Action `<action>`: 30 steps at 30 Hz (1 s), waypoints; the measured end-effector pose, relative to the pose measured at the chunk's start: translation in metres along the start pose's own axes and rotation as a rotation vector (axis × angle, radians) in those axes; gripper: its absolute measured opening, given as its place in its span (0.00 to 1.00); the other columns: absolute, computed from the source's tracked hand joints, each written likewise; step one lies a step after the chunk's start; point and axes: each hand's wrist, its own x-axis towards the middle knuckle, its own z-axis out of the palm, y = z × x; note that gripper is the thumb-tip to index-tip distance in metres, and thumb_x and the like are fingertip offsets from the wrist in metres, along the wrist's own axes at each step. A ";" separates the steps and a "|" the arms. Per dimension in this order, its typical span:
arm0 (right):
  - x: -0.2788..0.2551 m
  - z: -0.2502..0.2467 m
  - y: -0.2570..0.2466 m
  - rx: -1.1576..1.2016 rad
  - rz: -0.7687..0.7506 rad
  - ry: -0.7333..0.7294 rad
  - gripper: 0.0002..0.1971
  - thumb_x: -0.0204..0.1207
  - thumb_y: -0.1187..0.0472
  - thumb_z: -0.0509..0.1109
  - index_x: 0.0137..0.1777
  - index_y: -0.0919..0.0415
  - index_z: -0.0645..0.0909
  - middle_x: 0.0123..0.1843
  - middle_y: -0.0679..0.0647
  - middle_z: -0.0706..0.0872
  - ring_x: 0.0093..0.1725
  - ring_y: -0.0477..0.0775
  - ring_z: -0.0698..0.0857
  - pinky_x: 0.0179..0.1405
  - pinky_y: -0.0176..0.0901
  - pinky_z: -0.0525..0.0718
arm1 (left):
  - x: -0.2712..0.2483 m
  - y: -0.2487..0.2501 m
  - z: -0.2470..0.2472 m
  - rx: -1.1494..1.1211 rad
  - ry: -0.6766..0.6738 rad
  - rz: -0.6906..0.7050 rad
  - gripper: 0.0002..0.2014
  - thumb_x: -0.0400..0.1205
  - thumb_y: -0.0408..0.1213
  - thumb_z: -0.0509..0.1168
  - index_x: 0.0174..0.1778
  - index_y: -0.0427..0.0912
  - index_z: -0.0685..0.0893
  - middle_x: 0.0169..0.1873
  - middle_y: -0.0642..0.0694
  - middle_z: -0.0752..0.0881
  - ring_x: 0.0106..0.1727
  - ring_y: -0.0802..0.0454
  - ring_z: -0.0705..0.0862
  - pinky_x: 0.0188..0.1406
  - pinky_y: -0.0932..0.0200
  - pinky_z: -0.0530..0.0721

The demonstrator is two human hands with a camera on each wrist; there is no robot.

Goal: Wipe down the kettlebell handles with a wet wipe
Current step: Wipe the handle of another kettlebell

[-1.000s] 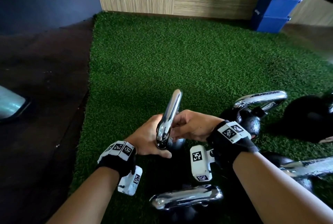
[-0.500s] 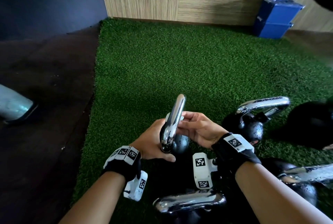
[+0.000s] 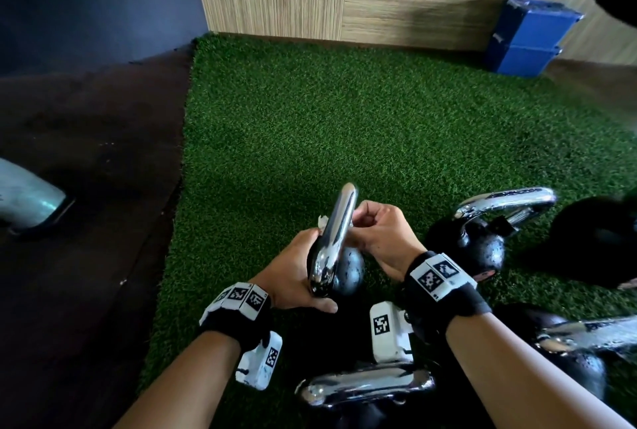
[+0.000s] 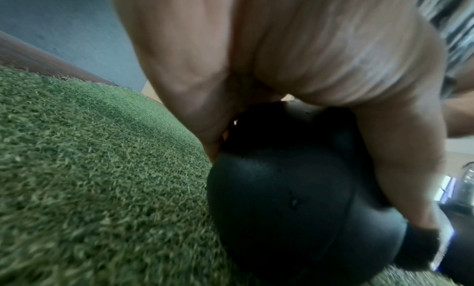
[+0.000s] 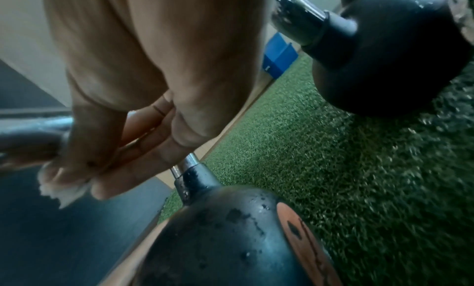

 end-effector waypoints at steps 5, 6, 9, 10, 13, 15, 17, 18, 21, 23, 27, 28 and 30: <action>0.009 0.000 -0.002 -0.203 -0.120 0.297 0.10 0.63 0.67 0.86 0.34 0.60 0.86 0.36 0.58 0.92 0.32 0.52 0.90 0.39 0.52 0.92 | 0.001 -0.001 0.002 -0.018 0.005 -0.005 0.67 0.53 0.53 0.90 0.86 0.46 0.60 0.79 0.50 0.68 0.81 0.52 0.70 0.83 0.44 0.71; 0.009 0.001 -0.002 -0.234 -0.123 0.312 0.10 0.65 0.69 0.85 0.35 0.62 0.86 0.34 0.57 0.92 0.31 0.51 0.90 0.37 0.50 0.92 | 0.001 -0.001 0.002 -0.021 0.001 -0.011 0.68 0.52 0.56 0.88 0.86 0.46 0.60 0.79 0.50 0.68 0.81 0.52 0.69 0.83 0.44 0.71; 0.007 0.003 -0.004 -0.282 -0.130 0.302 0.10 0.66 0.71 0.84 0.35 0.65 0.85 0.31 0.54 0.92 0.28 0.48 0.91 0.29 0.40 0.89 | 0.001 -0.004 0.003 -0.039 -0.002 -0.003 0.69 0.51 0.57 0.88 0.86 0.46 0.59 0.80 0.50 0.67 0.82 0.52 0.69 0.83 0.44 0.70; 0.008 0.003 -0.004 -0.295 -0.133 0.318 0.10 0.67 0.71 0.84 0.35 0.65 0.84 0.30 0.53 0.92 0.27 0.49 0.91 0.27 0.39 0.89 | 0.001 -0.005 0.003 -0.043 0.002 -0.005 0.69 0.51 0.57 0.88 0.86 0.46 0.59 0.80 0.50 0.67 0.82 0.53 0.69 0.83 0.44 0.71; 0.013 0.005 -0.005 -0.296 -0.105 0.400 0.09 0.70 0.70 0.82 0.34 0.66 0.84 0.27 0.53 0.91 0.25 0.51 0.90 0.24 0.40 0.88 | 0.002 -0.007 0.005 -0.054 0.013 -0.013 0.68 0.52 0.53 0.89 0.86 0.47 0.60 0.79 0.51 0.68 0.82 0.54 0.70 0.83 0.44 0.71; 0.014 0.008 -0.004 -0.267 -0.044 0.430 0.10 0.73 0.68 0.81 0.34 0.65 0.84 0.26 0.54 0.90 0.25 0.53 0.91 0.25 0.42 0.89 | 0.002 -0.009 0.005 -0.037 0.016 0.009 0.67 0.54 0.51 0.90 0.87 0.47 0.60 0.80 0.50 0.68 0.82 0.54 0.68 0.84 0.44 0.70; 0.014 0.010 -0.004 -0.217 0.025 0.429 0.09 0.74 0.68 0.79 0.34 0.65 0.84 0.26 0.57 0.90 0.25 0.54 0.90 0.26 0.44 0.90 | 0.002 -0.010 0.006 -0.025 0.022 0.034 0.66 0.56 0.49 0.91 0.87 0.46 0.59 0.80 0.50 0.67 0.83 0.54 0.67 0.85 0.44 0.68; 0.015 0.011 -0.005 -0.196 0.052 0.421 0.09 0.74 0.70 0.78 0.34 0.66 0.83 0.27 0.60 0.90 0.24 0.56 0.89 0.26 0.46 0.90 | 0.002 -0.010 0.006 -0.021 0.021 0.046 0.66 0.56 0.48 0.91 0.87 0.46 0.60 0.80 0.51 0.67 0.83 0.54 0.67 0.85 0.44 0.68; 0.018 0.012 -0.007 -0.224 0.108 0.404 0.09 0.74 0.74 0.72 0.32 0.67 0.82 0.24 0.60 0.89 0.22 0.56 0.88 0.22 0.44 0.87 | 0.002 -0.011 0.006 -0.012 0.025 0.085 0.64 0.58 0.46 0.91 0.87 0.46 0.60 0.81 0.50 0.67 0.84 0.54 0.65 0.86 0.44 0.66; 0.018 0.014 -0.007 -0.282 0.158 0.387 0.11 0.72 0.73 0.72 0.29 0.65 0.80 0.22 0.58 0.87 0.21 0.56 0.86 0.21 0.45 0.87 | 0.001 -0.011 0.007 -0.013 0.035 0.105 0.64 0.58 0.46 0.91 0.87 0.45 0.61 0.81 0.50 0.67 0.84 0.54 0.65 0.86 0.46 0.65; 0.016 0.020 -0.012 -0.470 0.215 0.356 0.13 0.69 0.66 0.76 0.27 0.59 0.76 0.21 0.58 0.87 0.23 0.58 0.90 0.30 0.56 0.92 | -0.001 -0.005 0.007 0.090 0.070 0.104 0.64 0.59 0.51 0.90 0.87 0.44 0.60 0.82 0.50 0.66 0.84 0.55 0.64 0.86 0.51 0.65; 0.017 0.020 -0.015 -0.545 0.219 0.330 0.11 0.70 0.65 0.76 0.30 0.59 0.77 0.23 0.57 0.89 0.24 0.55 0.91 0.29 0.51 0.93 | -0.003 -0.002 0.007 0.137 0.079 0.091 0.65 0.59 0.55 0.89 0.88 0.45 0.59 0.82 0.51 0.65 0.84 0.55 0.64 0.86 0.51 0.65; 0.015 0.018 -0.024 -0.703 0.197 0.269 0.07 0.74 0.66 0.75 0.42 0.60 0.78 0.32 0.54 0.88 0.26 0.49 0.89 0.20 0.32 0.85 | -0.009 0.003 0.010 0.232 0.105 0.052 0.66 0.58 0.67 0.84 0.88 0.48 0.57 0.84 0.52 0.64 0.85 0.53 0.64 0.86 0.46 0.66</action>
